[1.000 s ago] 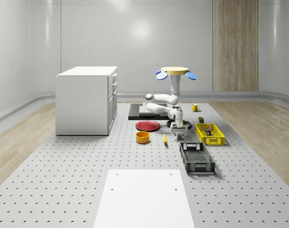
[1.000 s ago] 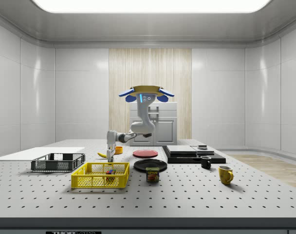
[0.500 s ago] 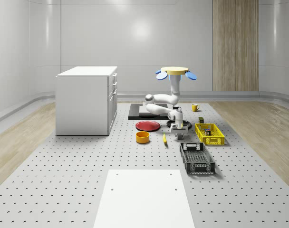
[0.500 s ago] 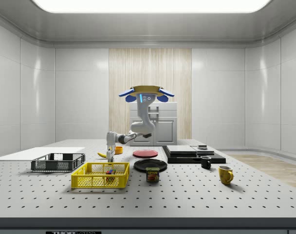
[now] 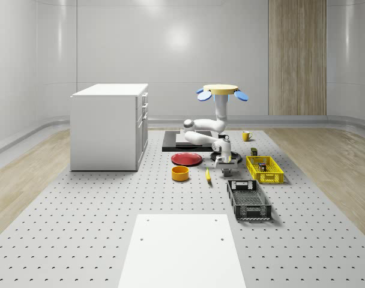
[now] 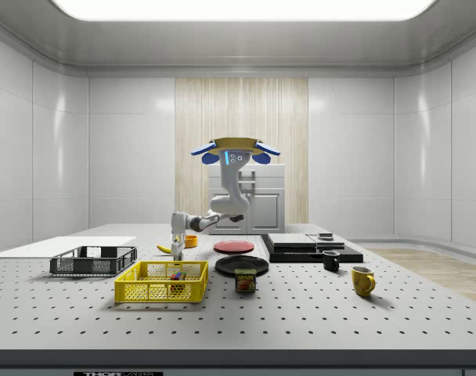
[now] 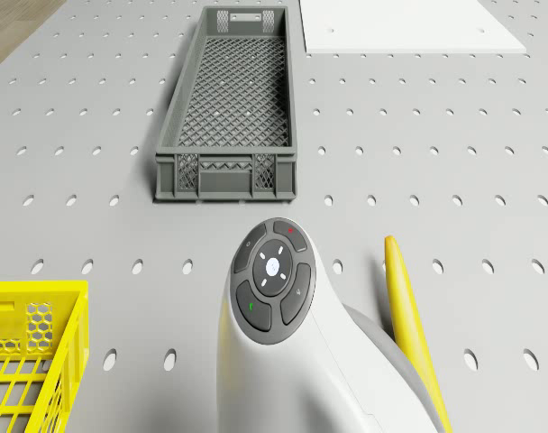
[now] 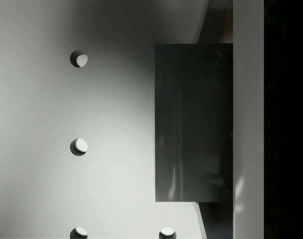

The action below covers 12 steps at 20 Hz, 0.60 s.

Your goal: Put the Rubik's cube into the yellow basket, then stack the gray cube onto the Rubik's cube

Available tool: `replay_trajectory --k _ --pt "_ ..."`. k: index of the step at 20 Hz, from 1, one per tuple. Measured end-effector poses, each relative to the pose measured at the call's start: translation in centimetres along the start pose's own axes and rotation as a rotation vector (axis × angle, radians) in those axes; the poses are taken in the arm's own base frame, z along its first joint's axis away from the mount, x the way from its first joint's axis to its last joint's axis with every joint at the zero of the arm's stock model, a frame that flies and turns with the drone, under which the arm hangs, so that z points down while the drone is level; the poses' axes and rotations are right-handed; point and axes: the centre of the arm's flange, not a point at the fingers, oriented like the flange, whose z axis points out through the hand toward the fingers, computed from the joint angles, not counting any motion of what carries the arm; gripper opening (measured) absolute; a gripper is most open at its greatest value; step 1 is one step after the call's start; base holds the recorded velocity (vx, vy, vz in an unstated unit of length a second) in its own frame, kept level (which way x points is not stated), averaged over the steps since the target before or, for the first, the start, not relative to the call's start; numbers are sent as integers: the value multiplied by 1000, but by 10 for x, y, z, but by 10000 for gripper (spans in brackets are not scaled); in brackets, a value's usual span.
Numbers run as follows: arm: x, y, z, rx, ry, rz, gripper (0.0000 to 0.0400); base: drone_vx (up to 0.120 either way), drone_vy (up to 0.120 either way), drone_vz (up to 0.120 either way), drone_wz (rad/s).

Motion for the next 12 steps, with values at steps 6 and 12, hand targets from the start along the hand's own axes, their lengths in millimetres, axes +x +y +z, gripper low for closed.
replay_trajectory --k 6,12 --pt "0 0 -15 0 0 0 251 0 0 0 0" --pt "0 0 -37 0 0 0 250 -7 7 100 0"
